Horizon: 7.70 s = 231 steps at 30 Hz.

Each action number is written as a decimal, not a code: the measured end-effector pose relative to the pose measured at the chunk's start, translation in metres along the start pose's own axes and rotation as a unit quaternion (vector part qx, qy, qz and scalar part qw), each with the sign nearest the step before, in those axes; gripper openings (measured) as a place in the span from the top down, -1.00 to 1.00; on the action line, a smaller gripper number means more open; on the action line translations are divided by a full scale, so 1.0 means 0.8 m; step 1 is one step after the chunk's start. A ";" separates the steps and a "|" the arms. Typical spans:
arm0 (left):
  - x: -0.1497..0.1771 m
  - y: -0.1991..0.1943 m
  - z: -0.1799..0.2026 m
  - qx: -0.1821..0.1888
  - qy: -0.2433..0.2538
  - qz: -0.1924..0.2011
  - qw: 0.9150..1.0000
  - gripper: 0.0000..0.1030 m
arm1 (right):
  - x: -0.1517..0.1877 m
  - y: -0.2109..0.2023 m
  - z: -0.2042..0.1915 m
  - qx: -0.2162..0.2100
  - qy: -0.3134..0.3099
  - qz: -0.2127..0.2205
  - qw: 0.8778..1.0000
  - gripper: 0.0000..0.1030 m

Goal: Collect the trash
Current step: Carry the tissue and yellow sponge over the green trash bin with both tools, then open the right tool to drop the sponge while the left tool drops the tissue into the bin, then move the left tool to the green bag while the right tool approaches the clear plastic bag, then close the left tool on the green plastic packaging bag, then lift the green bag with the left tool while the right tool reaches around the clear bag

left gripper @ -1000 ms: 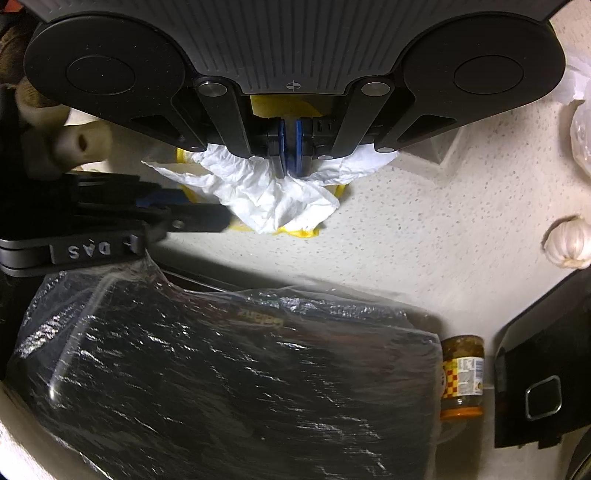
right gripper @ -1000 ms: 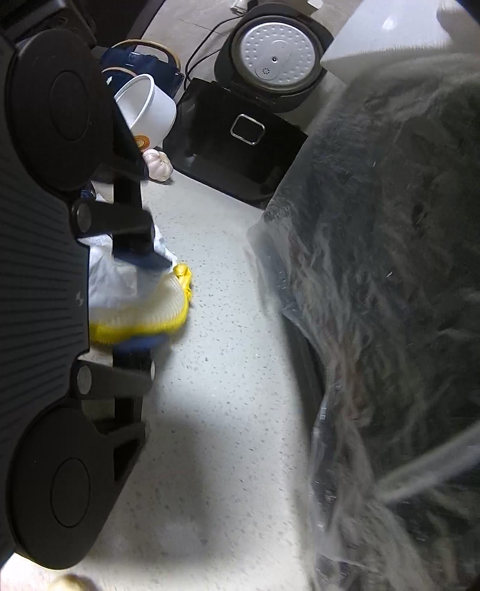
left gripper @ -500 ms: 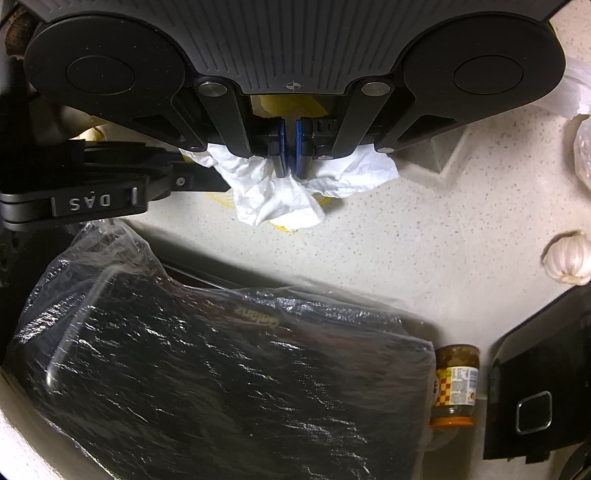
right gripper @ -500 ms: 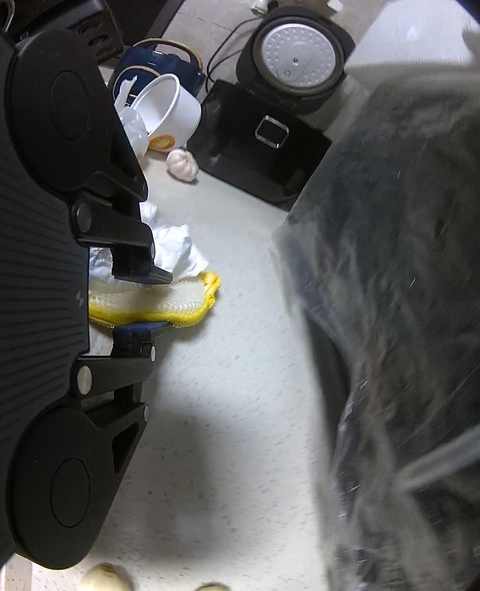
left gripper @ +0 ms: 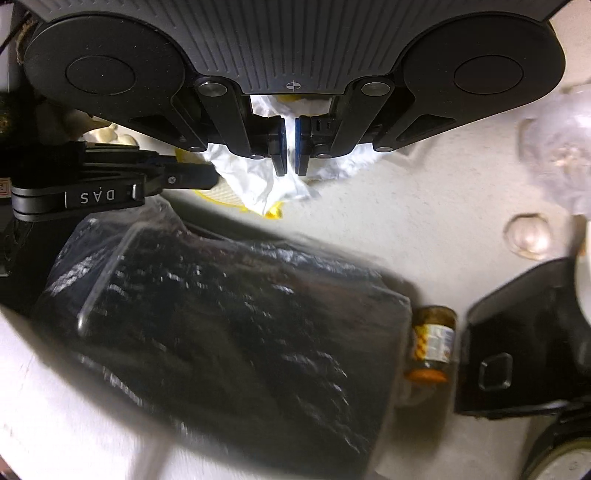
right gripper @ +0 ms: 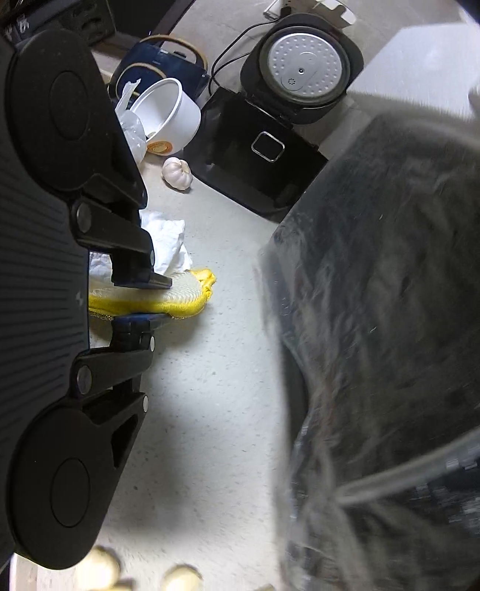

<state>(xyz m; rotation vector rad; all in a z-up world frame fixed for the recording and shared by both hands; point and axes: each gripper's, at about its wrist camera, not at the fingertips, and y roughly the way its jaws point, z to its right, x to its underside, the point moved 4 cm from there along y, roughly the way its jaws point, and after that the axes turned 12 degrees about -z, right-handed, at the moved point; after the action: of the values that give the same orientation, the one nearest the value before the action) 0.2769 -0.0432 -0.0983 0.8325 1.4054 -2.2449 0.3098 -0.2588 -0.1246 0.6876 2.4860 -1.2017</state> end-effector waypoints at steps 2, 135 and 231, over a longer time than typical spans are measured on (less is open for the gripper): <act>0.006 -0.015 -0.013 -0.001 -0.010 0.008 1.000 0.86 | 0.002 -0.010 -0.007 0.008 -0.006 0.005 1.000 0.76; 0.067 -0.092 -0.236 -0.165 -0.100 -0.050 0.980 0.69 | 0.060 0.101 -0.184 0.109 -0.265 -0.053 0.957 0.10; 0.056 -0.101 -0.254 -0.215 -0.051 -0.019 0.975 0.80 | 0.072 0.091 -0.201 0.099 -0.296 -0.029 0.950 -0.13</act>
<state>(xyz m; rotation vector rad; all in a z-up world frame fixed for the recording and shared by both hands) 0.2542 0.1747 -0.1396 0.5403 1.7753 -1.8701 0.2913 -0.0752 -0.1006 0.2384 1.9139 -1.4368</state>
